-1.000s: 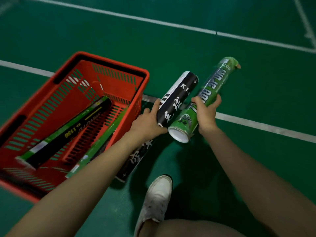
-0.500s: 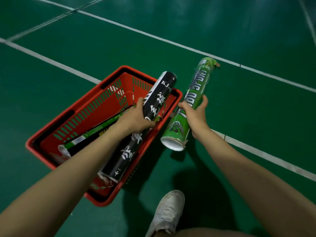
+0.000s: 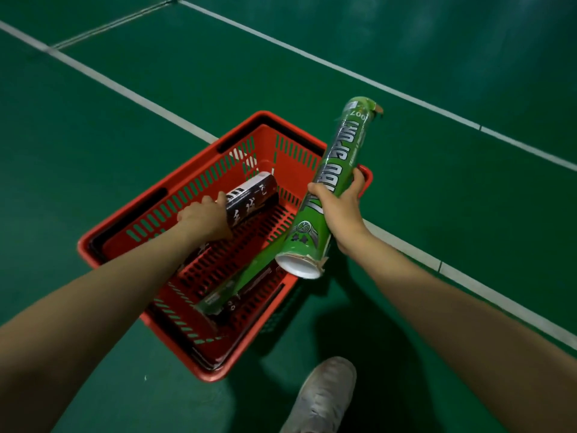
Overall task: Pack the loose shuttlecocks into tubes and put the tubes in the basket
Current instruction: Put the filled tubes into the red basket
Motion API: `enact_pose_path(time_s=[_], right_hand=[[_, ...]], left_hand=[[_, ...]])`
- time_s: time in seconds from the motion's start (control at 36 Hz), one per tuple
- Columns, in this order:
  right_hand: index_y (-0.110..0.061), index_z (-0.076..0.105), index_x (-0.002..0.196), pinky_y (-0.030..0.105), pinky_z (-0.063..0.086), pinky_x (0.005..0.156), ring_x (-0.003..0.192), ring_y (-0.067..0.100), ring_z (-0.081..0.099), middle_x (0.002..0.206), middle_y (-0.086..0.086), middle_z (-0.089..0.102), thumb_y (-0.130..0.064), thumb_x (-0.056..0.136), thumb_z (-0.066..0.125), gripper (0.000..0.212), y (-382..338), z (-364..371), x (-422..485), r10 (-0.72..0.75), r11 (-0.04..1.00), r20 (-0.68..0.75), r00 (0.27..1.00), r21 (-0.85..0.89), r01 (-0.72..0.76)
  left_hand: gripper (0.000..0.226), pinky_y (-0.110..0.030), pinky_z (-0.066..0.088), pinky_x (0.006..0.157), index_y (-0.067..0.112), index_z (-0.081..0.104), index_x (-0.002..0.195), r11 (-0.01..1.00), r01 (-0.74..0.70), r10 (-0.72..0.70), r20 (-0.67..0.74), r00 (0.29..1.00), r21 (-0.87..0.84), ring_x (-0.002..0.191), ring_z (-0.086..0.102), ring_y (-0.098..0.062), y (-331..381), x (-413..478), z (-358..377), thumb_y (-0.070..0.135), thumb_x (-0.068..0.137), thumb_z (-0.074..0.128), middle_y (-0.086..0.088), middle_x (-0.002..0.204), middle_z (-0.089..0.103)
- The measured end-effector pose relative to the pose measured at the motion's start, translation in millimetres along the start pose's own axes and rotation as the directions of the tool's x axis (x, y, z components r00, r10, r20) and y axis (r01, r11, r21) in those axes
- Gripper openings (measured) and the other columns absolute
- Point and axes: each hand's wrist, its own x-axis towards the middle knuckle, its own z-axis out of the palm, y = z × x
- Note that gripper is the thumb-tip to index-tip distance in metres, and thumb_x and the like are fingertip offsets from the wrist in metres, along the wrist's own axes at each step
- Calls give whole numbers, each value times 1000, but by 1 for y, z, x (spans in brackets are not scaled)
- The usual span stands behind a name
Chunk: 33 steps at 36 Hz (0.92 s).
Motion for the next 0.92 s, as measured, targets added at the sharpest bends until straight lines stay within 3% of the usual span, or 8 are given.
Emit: enact_pose_path(time_s=[0.14,0.28,0.42,0.56,0.64,0.78,0.86,0.92], right_hand=[[-36,4,145,37,36,98,118,26,44,137,2,41,-46,74,69,97,13,6,2,-28,999,-3,1000,-19,28],[-43,7,140,50,44,99,116,28,50,137,6,41,-51,63,69,99,15,17,-6,-49,999,43,998,-7,49],[-41,4,143,45,44,98,115,25,47,137,6,36,-40,78,69,92,23,17,-3,-74,997,69,995,-12,75],[-37,-3,145,33,36,91,118,19,40,145,3,28,-42,85,65,91,29,20,3,-91,995,78,993,-28,93],[-36,-6,145,37,34,103,135,25,30,152,5,21,-47,86,61,90,26,26,4,-76,996,92,993,-38,79],[-40,-7,144,51,25,113,143,29,16,155,13,15,-53,85,59,89,21,33,2,-48,996,104,993,-75,56],[-36,-6,146,36,32,99,123,18,31,151,12,19,-46,92,54,81,20,36,3,-54,996,102,993,-71,61],[-34,-6,147,38,36,100,119,20,37,150,12,22,-43,93,53,80,18,41,3,-47,999,98,994,-13,49]], left_hand=[[106,-51,49,89,18,1,151,995,13,-8,-60,998,94,117,50,-37,-4,14,2,57,77,66,-16,142,37],[104,-49,43,93,17,7,151,993,-23,38,-136,990,114,125,42,-36,-4,22,8,54,76,69,-16,144,33],[82,-51,31,104,13,12,150,973,-73,131,-268,955,217,131,30,-36,-5,23,18,37,88,59,-19,145,28],[51,-48,21,112,10,37,141,958,-241,284,-383,879,155,129,34,-33,6,18,20,18,92,49,-17,139,38],[40,-43,24,112,12,55,129,939,-343,317,-397,861,6,124,41,-32,14,9,19,28,93,50,-14,130,51],[41,-39,37,101,13,58,127,905,-409,348,-351,870,-117,114,51,-32,12,-10,15,35,99,38,-15,124,56],[51,-33,41,96,12,58,125,724,-389,312,-232,921,-569,111,55,-22,15,-29,7,48,99,34,-4,123,59],[58,-36,36,105,24,44,140,387,-233,384,-74,921,-892,123,49,-15,19,-41,6,57,93,40,6,139,49]])
